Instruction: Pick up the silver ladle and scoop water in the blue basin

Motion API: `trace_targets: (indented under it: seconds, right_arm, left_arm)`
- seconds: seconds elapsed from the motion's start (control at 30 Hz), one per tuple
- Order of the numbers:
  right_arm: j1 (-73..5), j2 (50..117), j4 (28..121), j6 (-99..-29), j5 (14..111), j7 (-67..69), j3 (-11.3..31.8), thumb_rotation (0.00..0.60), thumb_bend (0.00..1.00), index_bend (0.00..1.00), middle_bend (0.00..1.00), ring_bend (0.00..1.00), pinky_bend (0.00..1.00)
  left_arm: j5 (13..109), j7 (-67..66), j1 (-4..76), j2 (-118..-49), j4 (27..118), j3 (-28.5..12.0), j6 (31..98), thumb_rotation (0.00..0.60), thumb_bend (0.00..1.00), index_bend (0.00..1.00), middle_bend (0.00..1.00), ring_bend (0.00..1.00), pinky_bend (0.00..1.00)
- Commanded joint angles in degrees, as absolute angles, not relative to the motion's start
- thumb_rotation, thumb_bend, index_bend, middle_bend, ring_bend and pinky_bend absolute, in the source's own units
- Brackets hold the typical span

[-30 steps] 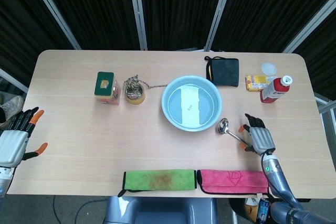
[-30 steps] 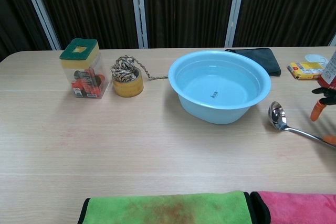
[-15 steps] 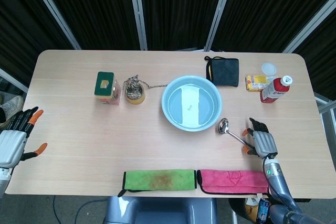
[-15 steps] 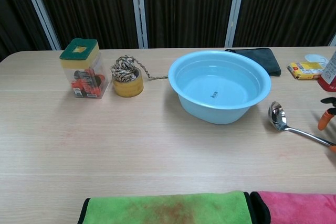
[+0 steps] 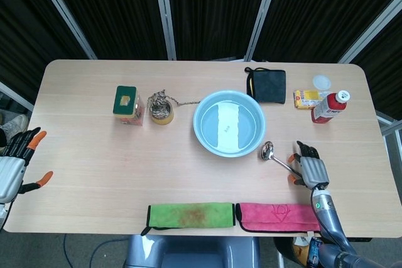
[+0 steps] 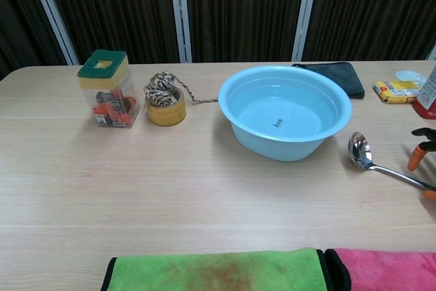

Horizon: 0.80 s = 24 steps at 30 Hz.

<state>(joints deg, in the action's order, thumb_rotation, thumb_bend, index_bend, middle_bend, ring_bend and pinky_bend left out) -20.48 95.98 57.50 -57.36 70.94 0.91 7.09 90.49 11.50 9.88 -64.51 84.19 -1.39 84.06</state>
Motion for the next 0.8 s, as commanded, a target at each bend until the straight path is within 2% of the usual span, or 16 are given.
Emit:
trace_targets:
  seconds: [0.03,0.8]
  right_arm:
    - [-20.9,96.0,56.9,-55.9,70.5,0.4,7.1,0.600,0.23,0.39,0.00,0.00,0.00]
    - [-22.5,92.9,59.1,-49.3,64.8,-8.9,7.1,0.600,0.23,0.42,0.00,0.00,0.00]
  left_arm:
    - [90.7,10.6,9.7,-64.7,84.1,-1.5,84.7,0.600,0.25,0.00,0.00,0.00,0.00]
    - [89.4,7.1,9.2,-65.7,84.5,-2.4,85.8,0.600,0.26,0.00,0.00,0.00,0.00]
